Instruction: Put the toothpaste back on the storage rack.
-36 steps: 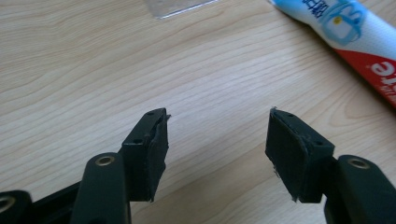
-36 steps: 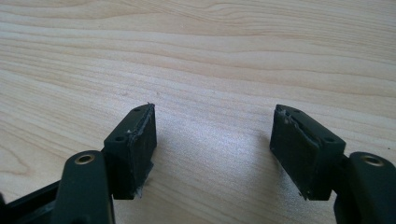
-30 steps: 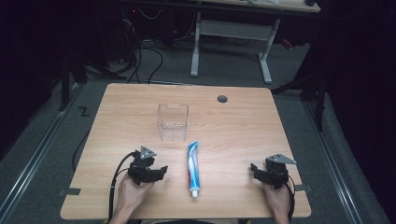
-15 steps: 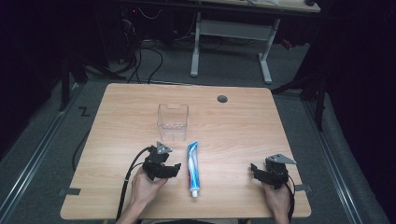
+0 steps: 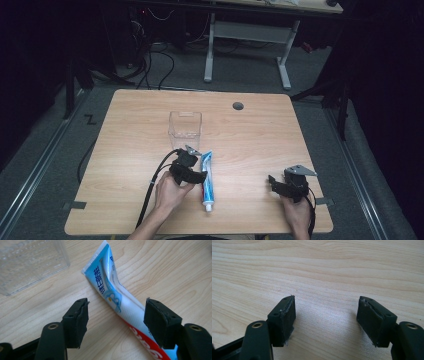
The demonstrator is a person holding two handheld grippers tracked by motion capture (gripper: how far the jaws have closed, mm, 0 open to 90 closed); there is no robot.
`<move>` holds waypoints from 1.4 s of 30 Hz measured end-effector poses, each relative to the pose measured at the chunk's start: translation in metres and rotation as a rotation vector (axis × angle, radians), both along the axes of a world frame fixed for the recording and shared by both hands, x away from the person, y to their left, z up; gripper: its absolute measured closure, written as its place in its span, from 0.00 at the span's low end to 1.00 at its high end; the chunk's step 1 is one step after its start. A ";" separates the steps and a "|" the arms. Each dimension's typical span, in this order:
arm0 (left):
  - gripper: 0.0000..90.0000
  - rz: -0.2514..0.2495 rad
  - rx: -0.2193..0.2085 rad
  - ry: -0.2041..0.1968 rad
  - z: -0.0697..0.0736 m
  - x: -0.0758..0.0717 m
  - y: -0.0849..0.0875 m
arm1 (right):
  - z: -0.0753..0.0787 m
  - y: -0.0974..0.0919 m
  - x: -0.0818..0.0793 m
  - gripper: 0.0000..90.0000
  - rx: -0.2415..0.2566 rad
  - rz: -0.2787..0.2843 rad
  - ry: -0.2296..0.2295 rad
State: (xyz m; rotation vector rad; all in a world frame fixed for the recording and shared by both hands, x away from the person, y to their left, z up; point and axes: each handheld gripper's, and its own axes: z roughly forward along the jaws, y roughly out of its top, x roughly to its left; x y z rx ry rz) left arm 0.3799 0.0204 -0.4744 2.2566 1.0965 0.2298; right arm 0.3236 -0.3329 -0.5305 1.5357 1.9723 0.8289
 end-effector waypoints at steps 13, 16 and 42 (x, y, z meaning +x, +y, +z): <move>0.40 0.032 0.052 0.025 -0.015 0.016 -0.024 | 0.000 0.000 0.000 0.34 0.002 0.008 0.003; 0.41 0.044 0.050 0.042 -0.017 0.018 -0.026 | 0.000 0.001 0.000 0.34 0.002 0.010 0.003; 0.47 0.083 0.048 0.102 -0.025 0.029 -0.031 | 0.000 0.001 -0.001 0.34 0.000 0.013 0.002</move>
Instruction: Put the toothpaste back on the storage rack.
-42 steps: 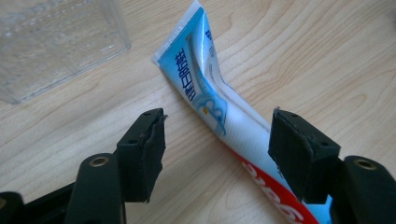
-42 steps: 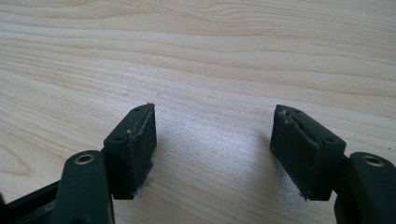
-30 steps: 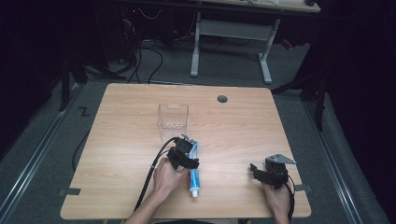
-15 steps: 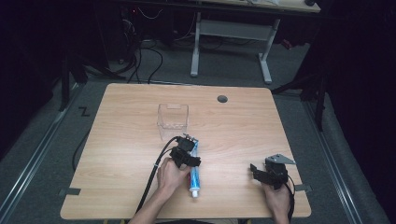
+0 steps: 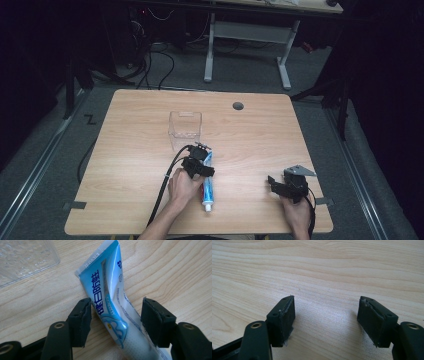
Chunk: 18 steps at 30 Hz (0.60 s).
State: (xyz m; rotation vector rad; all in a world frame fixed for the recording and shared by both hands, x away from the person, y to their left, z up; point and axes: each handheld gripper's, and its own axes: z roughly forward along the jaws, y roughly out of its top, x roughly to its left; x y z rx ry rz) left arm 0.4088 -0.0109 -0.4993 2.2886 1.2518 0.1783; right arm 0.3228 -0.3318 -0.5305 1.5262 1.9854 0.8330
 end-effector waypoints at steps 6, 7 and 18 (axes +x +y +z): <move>0.47 0.005 0.016 -0.004 -0.001 0.001 -0.003 | 0.000 0.000 0.000 0.34 0.000 0.001 -0.001; 0.47 0.006 0.017 -0.003 -0.001 0.001 -0.003 | 0.000 0.000 0.000 0.34 0.000 0.002 -0.001; 0.49 0.008 0.002 0.031 -0.004 0.005 -0.003 | 0.000 0.000 0.000 0.34 0.002 0.000 0.000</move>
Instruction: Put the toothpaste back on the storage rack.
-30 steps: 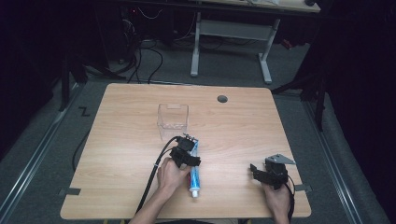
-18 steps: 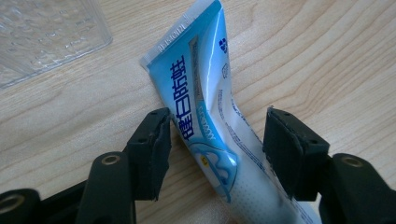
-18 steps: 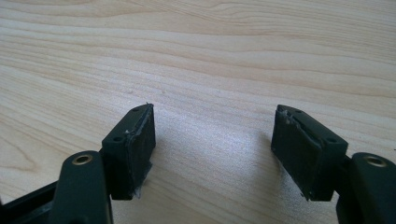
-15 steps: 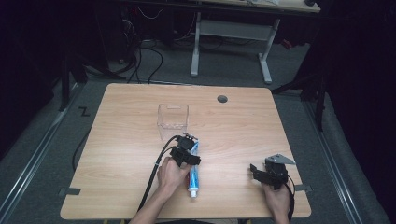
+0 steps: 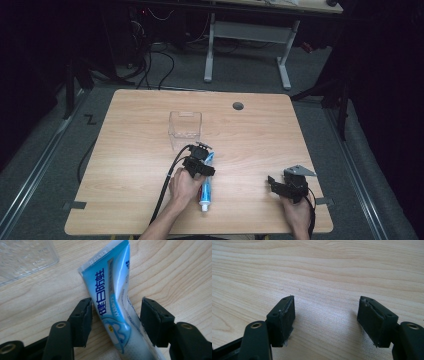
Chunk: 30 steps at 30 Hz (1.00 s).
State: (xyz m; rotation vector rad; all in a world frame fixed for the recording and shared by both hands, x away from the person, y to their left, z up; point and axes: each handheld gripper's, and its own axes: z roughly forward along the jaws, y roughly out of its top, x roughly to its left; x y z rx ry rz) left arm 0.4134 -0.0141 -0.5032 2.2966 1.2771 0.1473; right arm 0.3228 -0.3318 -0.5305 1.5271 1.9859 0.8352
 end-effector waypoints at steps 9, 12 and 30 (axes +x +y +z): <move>0.55 -0.018 0.027 -0.020 0.000 -0.001 -0.005 | 0.000 0.000 0.000 0.34 0.000 0.001 0.000; 0.56 -0.024 0.033 -0.023 0.000 -0.002 -0.006 | 0.000 0.000 0.000 0.34 0.000 0.000 0.000; 0.78 -0.143 0.063 -0.021 0.007 -0.005 -0.017 | 0.000 0.000 0.000 0.34 -0.003 0.005 -0.003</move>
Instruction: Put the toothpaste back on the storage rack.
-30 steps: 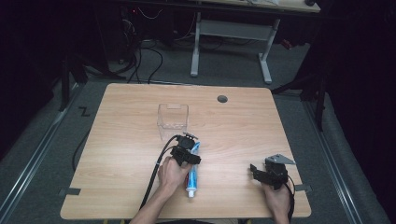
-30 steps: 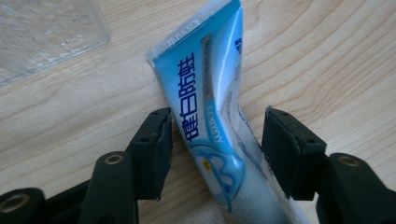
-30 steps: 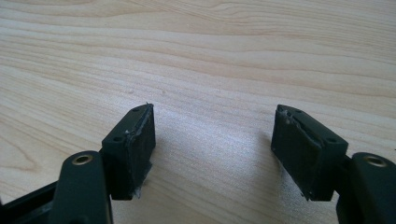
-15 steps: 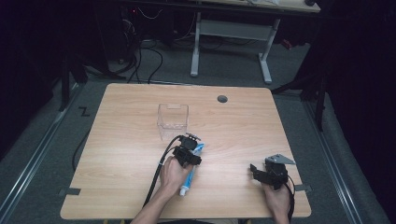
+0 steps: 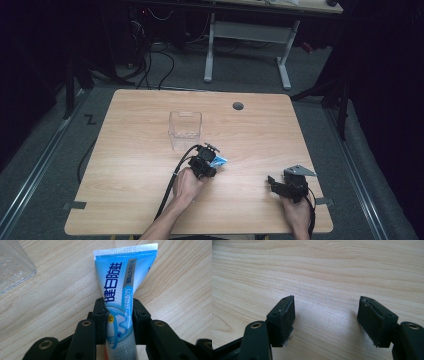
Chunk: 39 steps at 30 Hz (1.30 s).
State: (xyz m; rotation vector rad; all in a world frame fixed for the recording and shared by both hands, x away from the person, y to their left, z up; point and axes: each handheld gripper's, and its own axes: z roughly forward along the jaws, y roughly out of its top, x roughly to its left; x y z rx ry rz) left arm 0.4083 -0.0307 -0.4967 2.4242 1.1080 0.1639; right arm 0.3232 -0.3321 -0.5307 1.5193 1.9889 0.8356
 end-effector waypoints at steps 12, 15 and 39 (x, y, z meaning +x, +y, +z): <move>0.80 -0.048 -0.036 -0.028 0.015 -0.008 0.009 | 0.000 0.000 0.000 0.34 0.001 0.001 0.000; 0.80 -0.056 -0.056 -0.030 0.020 -0.009 0.013 | 0.000 0.000 0.000 0.34 0.000 -0.001 0.001; 0.80 -0.064 -0.175 -0.107 0.062 -0.022 0.048 | 0.000 0.000 0.000 0.34 0.001 0.001 0.000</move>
